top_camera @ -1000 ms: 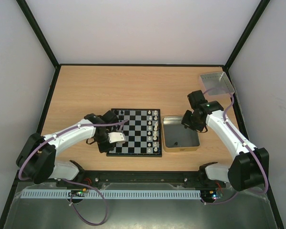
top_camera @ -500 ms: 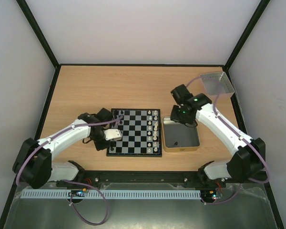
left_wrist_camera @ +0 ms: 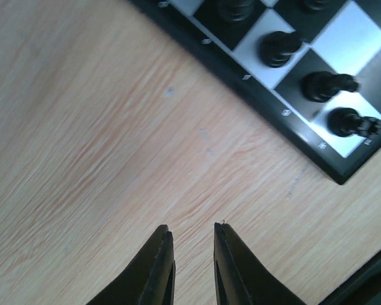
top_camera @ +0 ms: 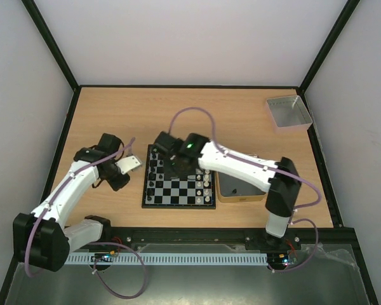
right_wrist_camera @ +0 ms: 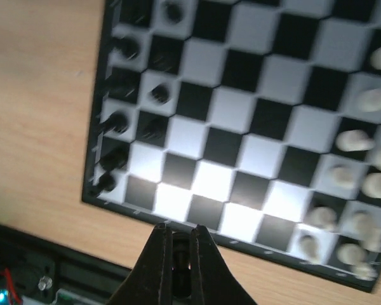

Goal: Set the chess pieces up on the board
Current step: Place the chess piece on the chessboard.

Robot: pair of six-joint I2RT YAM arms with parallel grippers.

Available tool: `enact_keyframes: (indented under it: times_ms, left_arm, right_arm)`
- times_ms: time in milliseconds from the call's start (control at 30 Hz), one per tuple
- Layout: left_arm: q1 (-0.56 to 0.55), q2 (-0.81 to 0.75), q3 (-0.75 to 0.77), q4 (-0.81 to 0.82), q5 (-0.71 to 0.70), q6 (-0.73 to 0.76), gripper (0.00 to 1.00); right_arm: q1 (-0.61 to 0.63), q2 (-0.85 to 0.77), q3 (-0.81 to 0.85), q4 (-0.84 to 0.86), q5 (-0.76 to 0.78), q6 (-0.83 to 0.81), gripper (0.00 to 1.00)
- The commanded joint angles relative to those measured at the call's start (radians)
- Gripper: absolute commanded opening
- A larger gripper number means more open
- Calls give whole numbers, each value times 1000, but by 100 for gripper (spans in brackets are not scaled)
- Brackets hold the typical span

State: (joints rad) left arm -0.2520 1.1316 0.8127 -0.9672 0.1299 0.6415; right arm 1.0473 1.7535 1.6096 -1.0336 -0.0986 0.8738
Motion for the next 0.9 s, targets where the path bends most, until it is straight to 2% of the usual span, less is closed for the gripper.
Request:
enact_keyframes:
  times_ms: [0,233,567,867]
  left_arm:
    - [89,-36,-11,18,-5,-9,21]
    - [135,-66,-52,63,-17,-39,31]
    - [205,-70,-84,171,-64,-137,36]
    - [212,-74,-86,180,-72,-146,37]
  right_arm:
    - [94,89,78,7,-29,11,2]
    - [114,193,103,51,-73,-19,2]
    - [119,296,119,90,-78,-34,2]
    - [117,377,195,80,-57,-45,2]
